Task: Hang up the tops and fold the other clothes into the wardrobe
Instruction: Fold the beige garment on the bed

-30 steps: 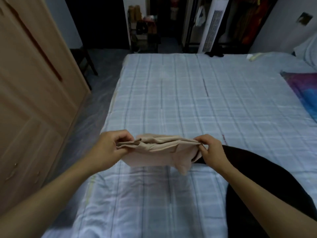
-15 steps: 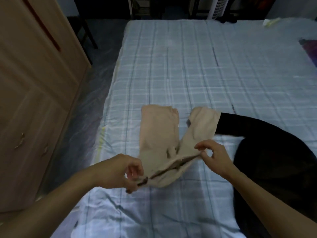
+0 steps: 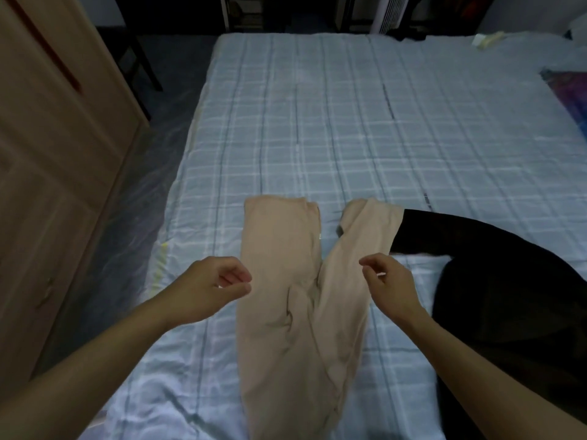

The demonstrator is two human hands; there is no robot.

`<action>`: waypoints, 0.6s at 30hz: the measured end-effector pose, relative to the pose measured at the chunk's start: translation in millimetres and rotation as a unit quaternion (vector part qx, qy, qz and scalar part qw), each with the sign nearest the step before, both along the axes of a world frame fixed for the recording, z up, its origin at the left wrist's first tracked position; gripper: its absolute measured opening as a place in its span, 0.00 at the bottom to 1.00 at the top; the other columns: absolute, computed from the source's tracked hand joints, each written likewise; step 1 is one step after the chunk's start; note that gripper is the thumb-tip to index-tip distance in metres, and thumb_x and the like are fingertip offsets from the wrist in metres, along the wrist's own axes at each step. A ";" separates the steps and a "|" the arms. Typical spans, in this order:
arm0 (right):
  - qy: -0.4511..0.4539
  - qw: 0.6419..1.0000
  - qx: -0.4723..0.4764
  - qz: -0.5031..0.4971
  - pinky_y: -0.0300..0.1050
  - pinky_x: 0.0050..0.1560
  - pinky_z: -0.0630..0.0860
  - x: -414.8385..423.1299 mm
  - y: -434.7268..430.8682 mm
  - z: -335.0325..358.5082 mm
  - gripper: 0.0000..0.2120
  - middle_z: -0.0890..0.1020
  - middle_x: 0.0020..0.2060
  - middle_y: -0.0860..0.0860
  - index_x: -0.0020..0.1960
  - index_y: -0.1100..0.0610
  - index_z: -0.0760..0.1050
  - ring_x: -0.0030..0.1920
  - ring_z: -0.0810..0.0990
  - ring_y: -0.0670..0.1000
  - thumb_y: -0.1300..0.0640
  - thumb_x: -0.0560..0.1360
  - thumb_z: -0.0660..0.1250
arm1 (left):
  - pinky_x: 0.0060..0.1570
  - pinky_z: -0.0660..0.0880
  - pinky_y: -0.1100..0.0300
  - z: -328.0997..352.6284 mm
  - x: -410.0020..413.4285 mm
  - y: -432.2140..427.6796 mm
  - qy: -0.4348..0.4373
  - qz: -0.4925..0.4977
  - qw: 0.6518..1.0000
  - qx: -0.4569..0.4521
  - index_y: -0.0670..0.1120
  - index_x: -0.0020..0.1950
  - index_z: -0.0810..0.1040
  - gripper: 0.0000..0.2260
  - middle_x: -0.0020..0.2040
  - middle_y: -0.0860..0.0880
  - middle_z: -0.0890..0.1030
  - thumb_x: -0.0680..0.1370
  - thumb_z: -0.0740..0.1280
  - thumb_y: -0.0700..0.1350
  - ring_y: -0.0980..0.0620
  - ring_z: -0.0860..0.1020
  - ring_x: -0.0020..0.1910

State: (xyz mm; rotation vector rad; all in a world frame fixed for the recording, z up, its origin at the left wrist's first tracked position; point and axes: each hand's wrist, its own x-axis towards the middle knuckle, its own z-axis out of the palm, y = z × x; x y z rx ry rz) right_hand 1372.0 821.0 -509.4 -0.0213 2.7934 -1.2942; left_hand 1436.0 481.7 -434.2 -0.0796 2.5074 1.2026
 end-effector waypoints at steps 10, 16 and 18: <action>-0.172 0.977 0.014 -0.129 0.44 0.54 0.73 -23.4 38.9 -103.0 0.25 0.76 0.64 0.56 0.72 0.57 0.67 0.60 0.78 0.54 0.52 0.77 0.68 | 0.42 0.71 0.75 -118.4 -49.5 84.7 -0.024 0.040 0.999 0.024 0.53 0.45 0.82 0.03 0.44 0.55 0.83 0.76 0.73 0.45 0.60 0.80 0.45; -0.211 0.965 -0.071 -0.138 0.46 0.52 0.78 -52.2 48.0 -122.9 0.19 0.81 0.54 0.49 0.63 0.55 0.73 0.51 0.80 0.48 0.50 0.75 0.70 | 0.50 0.75 0.66 -153.2 -91.7 134.5 0.008 0.030 1.000 -0.004 0.52 0.51 0.81 0.05 0.47 0.55 0.82 0.77 0.71 0.44 0.57 0.80 0.47; -0.226 0.960 -0.102 -0.130 0.48 0.54 0.79 -60.1 47.9 -124.4 0.18 0.81 0.52 0.48 0.61 0.54 0.74 0.51 0.80 0.48 0.50 0.74 0.71 | 0.56 0.76 0.58 -157.5 -105.9 149.3 0.019 0.032 0.999 -0.023 0.49 0.57 0.81 0.10 0.52 0.52 0.83 0.76 0.70 0.45 0.53 0.81 0.51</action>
